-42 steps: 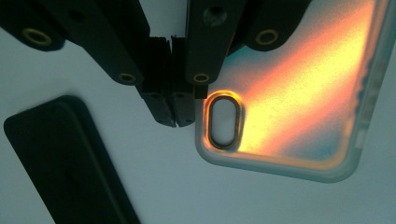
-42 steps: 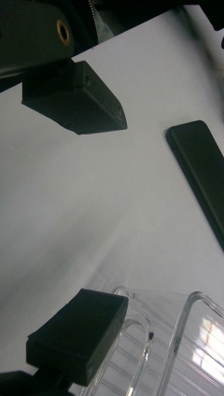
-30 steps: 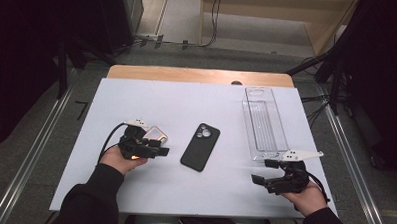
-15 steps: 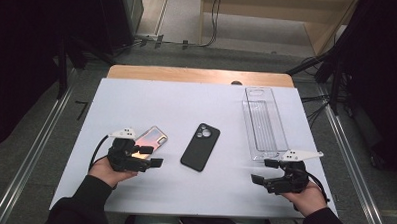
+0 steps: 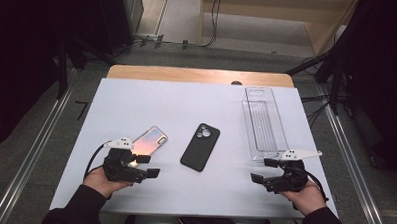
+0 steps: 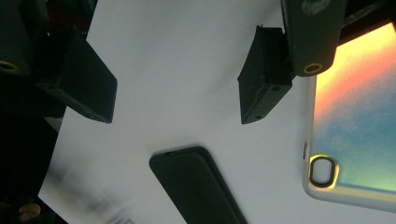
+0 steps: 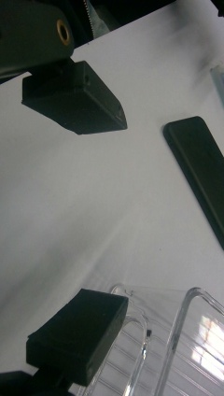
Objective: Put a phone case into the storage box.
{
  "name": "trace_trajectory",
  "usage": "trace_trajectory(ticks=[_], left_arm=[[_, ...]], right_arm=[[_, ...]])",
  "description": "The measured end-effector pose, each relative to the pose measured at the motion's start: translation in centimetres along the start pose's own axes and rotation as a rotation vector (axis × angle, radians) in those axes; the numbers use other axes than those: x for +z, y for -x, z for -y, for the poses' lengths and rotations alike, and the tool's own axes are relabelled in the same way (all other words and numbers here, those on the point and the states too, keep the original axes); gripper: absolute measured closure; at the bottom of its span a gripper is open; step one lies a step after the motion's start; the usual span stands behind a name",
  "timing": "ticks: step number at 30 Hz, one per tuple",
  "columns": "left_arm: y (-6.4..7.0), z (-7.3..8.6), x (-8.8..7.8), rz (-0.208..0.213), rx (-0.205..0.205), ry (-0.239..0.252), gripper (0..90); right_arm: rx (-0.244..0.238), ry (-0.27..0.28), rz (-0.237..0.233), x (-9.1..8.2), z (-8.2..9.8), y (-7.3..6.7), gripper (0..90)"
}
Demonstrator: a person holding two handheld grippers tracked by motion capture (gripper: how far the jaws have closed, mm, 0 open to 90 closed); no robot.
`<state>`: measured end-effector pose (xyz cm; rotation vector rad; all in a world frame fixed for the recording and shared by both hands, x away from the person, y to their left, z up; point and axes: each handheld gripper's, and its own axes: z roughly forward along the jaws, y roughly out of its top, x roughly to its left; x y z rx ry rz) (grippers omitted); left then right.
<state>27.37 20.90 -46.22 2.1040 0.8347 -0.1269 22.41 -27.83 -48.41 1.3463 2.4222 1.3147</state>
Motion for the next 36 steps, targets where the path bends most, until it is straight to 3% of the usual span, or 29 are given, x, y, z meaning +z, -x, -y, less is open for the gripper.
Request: trace_trajectory(ticks=[8, 12, 13, 14, 16, 20, 22, 27, 36], left_arm=[[0.0, 0.2, 0.0, -0.007, 0.001, -0.010, 28.6], [0.1, 0.1, 0.1, 0.001, 0.013, 0.003, 24.0], [0.1, 0.1, 0.2, -0.004, 0.013, 0.000, 14.7], [0.1, 0.0, 0.2, -0.013, 0.018, -0.009, 14.7], [0.0, -0.2, 0.4, -0.020, 0.040, -0.032, 0.0], [0.0, -0.3, 0.6, 0.004, 0.051, -0.073, 0.0], [0.0, -0.5, 0.6, -0.015, 0.062, -0.084, 3.9], [-0.4, -1.0, 0.1, -0.045, 0.039, -0.064, 5.6], [-1.8, -2.0, -0.1, -0.092, 0.057, -0.031, 7.2]], right_arm=[[-0.005, -0.005, -0.005, -0.1, 0.1, -0.1, 12.3], [-0.011, -0.007, -0.006, -0.2, 0.1, -0.2, 12.3], [-0.013, -0.006, -0.007, -0.2, 0.1, -0.2, 12.3], [-0.013, -0.006, -0.007, -0.2, 0.1, -0.2, 12.3], [-0.012, -0.006, -0.008, -0.2, 0.1, -0.3, 12.3], [-0.011, -0.008, -0.010, -0.3, 0.1, -0.3, 12.3], [-0.010, -0.008, -0.010, -0.3, 0.1, -0.3, 12.3], [-0.011, -0.009, -0.010, -0.3, 0.1, -0.2, 12.3], [-0.010, -0.007, -0.008, -0.3, 0.2, -0.2, 12.3]])
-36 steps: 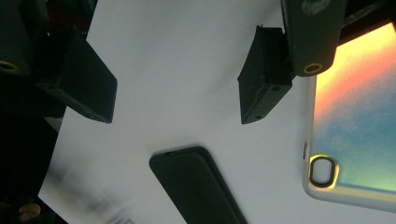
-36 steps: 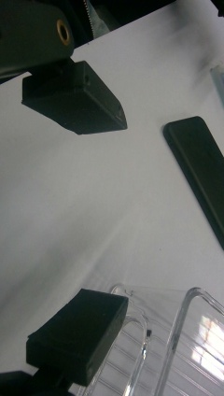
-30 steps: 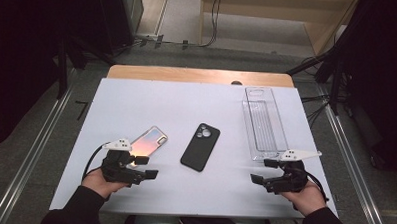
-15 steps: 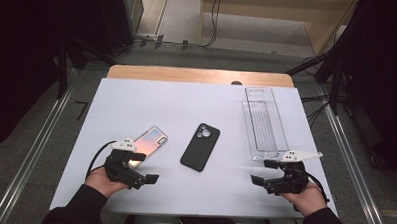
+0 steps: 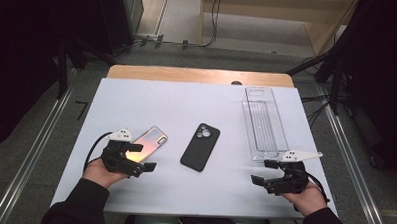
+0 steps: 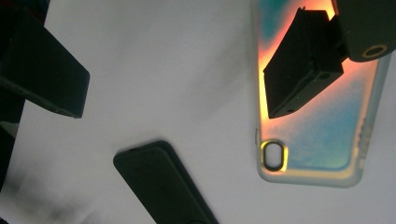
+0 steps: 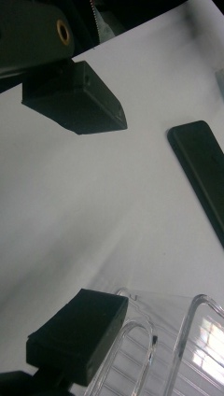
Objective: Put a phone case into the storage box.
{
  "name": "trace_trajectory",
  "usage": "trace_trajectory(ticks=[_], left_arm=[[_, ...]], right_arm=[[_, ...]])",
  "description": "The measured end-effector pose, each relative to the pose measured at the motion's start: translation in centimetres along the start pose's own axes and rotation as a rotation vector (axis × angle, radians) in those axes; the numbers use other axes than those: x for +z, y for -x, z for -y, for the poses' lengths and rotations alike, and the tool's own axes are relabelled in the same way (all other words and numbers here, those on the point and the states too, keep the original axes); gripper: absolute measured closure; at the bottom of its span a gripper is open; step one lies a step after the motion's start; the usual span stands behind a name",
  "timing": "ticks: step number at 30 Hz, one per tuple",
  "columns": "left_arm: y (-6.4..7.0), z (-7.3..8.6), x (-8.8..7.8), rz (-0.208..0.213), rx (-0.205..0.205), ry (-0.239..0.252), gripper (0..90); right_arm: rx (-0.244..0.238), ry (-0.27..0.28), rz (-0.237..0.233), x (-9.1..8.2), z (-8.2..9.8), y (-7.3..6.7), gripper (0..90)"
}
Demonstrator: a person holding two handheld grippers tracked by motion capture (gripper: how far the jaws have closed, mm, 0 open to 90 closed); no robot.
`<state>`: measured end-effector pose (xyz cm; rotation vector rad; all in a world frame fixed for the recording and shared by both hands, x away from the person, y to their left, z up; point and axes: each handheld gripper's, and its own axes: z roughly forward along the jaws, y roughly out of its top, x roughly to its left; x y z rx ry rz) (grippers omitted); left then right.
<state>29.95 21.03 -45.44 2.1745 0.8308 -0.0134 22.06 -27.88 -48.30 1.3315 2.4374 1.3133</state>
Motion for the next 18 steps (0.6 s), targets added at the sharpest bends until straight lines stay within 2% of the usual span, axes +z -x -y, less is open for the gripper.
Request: trace_trajectory(ticks=[6, 10, 15, 18], left_arm=[[-0.6, -0.8, 0.1, -0.025, 0.004, 0.013, 7.2], [-1.4, -1.2, 0.2, -0.044, 0.011, 0.006, 7.2], [-2.3, -1.8, 0.3, -0.073, 0.013, 0.022, 7.2], [-2.7, -2.2, 0.4, -0.067, 0.020, 0.025, 7.2]], right_arm=[[0.000, -0.001, 0.002, 0.0, 0.0, 0.0, 12.3], [-0.003, 0.000, 0.006, 0.0, 0.0, 0.0, 12.3], [0.003, -0.001, 0.004, 0.1, 0.0, 0.0, 12.3], [0.005, -0.003, 0.004, 0.0, 0.0, 0.1, 12.3]])
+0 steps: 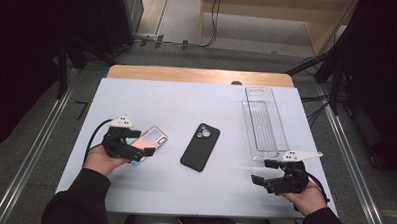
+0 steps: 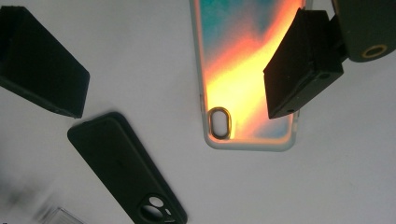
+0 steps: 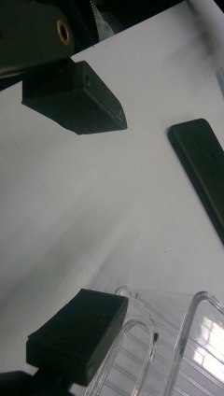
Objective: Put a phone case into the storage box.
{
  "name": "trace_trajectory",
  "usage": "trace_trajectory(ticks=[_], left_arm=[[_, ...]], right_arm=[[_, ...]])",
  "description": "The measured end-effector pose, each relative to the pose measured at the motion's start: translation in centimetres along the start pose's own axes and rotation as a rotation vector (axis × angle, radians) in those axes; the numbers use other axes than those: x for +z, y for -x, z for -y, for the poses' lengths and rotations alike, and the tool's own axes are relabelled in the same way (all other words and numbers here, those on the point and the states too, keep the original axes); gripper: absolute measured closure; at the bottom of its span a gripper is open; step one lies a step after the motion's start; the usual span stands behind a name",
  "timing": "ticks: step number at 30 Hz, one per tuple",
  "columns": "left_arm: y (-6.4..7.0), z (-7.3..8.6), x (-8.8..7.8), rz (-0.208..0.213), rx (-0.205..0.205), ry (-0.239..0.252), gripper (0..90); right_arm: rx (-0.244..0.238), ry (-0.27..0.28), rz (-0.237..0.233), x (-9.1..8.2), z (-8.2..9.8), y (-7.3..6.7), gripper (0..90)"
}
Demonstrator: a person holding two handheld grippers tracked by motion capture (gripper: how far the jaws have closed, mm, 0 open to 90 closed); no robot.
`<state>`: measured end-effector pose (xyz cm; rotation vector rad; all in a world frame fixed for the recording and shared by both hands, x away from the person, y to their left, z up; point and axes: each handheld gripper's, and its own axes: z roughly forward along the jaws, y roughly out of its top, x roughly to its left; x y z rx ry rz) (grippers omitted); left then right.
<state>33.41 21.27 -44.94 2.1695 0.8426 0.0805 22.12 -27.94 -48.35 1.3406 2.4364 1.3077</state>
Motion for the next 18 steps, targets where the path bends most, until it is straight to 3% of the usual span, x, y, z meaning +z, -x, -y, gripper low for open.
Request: trace_trajectory(ticks=[5, 13, 15, 18], left_arm=[[-0.8, -0.8, 0.3, -0.018, 0.023, -0.004, 9.9], [-2.1, -1.5, 0.8, -0.022, 0.000, 0.018, 9.5], [-2.3, -1.4, 0.9, -0.019, -0.020, 0.012, 0.0], [-2.5, -1.3, 0.7, -0.009, -0.028, 0.021, 0.0]], right_arm=[[0.000, 0.003, -0.003, 0.0, 0.0, 0.0, 12.3], [0.000, 0.002, -0.004, 0.0, 0.0, 0.0, 12.3], [-0.003, 0.005, -0.003, 0.0, 0.0, 0.0, 12.3], [-0.001, 0.005, -0.004, 0.0, 0.0, 0.0, 12.3]])
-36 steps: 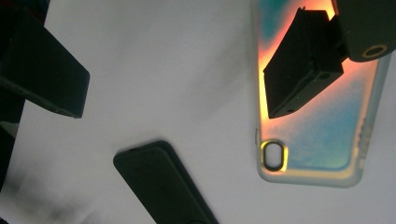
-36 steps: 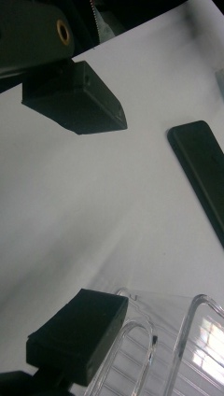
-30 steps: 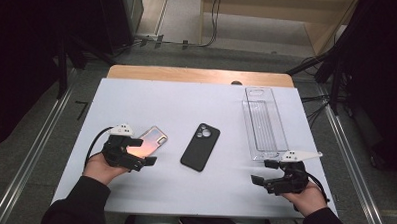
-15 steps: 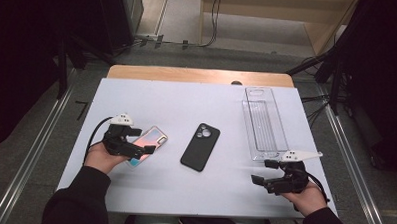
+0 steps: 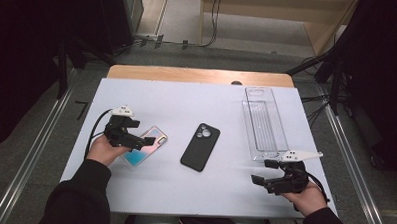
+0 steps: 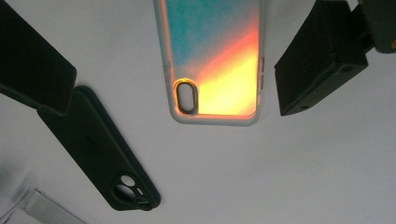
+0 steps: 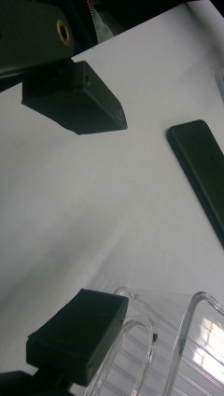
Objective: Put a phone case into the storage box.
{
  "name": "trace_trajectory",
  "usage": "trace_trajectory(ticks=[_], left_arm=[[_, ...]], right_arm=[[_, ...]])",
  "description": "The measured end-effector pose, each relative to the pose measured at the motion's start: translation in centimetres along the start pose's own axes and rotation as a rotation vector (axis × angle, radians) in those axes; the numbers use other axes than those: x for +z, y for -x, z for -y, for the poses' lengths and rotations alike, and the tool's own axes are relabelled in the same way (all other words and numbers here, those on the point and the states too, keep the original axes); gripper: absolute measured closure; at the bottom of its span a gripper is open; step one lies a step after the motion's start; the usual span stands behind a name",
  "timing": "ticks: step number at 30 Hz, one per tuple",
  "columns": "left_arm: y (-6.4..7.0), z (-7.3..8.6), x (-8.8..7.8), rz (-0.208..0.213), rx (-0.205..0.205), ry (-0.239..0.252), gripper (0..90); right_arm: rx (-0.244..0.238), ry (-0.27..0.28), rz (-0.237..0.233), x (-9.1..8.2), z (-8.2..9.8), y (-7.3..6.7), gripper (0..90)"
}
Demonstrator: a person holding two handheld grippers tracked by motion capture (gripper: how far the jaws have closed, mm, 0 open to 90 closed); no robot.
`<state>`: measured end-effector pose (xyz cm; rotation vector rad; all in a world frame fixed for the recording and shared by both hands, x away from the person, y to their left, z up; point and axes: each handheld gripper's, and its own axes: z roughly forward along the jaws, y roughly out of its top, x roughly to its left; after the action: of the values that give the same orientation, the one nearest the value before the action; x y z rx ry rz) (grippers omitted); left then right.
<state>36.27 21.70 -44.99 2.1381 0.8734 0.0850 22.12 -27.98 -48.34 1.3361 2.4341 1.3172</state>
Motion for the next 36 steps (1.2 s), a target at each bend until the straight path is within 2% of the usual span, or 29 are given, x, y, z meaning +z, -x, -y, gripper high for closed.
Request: trace_trajectory(ticks=[3, 5, 8, 12, 15, 17, 22, 25, 29, 36], left_arm=[[-0.1, 0.3, -0.1, -0.015, 0.000, 0.022, 0.0], [-0.2, 0.5, 0.1, -0.015, 0.002, 0.020, 0.0], [-0.1, 0.9, 0.6, -0.036, 0.022, 0.001, 0.0], [0.1, 1.1, 0.9, -0.058, 0.069, 0.005, 0.0], [0.2, 1.3, 1.1, -0.068, 0.077, 0.019, 1.4], [0.1, 1.4, 1.4, -0.064, 0.066, 0.021, 2.5], [-0.2, 1.9, 1.8, -0.072, 0.067, 0.005, 2.3], [-0.3, 2.2, 2.2, -0.079, 0.089, -0.014, 0.1], [-0.5, 2.6, 2.7, -0.085, 0.093, -0.028, 0.0], [-0.3, 3.1, 4.0, -0.109, 0.111, -0.100, 0.0]], right_arm=[[0.001, 0.000, -0.001, 0.0, 0.0, 0.0, 12.3], [0.003, 0.000, -0.002, 0.0, 0.0, 0.0, 12.3], [0.006, 0.001, -0.004, -0.1, 0.0, 0.0, 12.3], [0.009, 0.013, -0.013, -0.1, 0.0, 0.0, 12.3], [0.000, 0.000, -0.014, 0.0, 0.0, -0.1, 12.3], [0.000, -0.002, -0.019, 0.1, 0.0, -0.2, 12.3], [-0.003, 0.004, -0.024, 0.0, -0.1, -0.2, 12.3], [-0.004, 0.005, -0.022, 0.0, -0.1, -0.2, 12.3], [-0.005, 0.007, -0.024, 0.0, 0.0, -0.2, 12.3], [-0.008, 0.010, -0.018, 0.0, -0.1, -0.2, 12.3]])
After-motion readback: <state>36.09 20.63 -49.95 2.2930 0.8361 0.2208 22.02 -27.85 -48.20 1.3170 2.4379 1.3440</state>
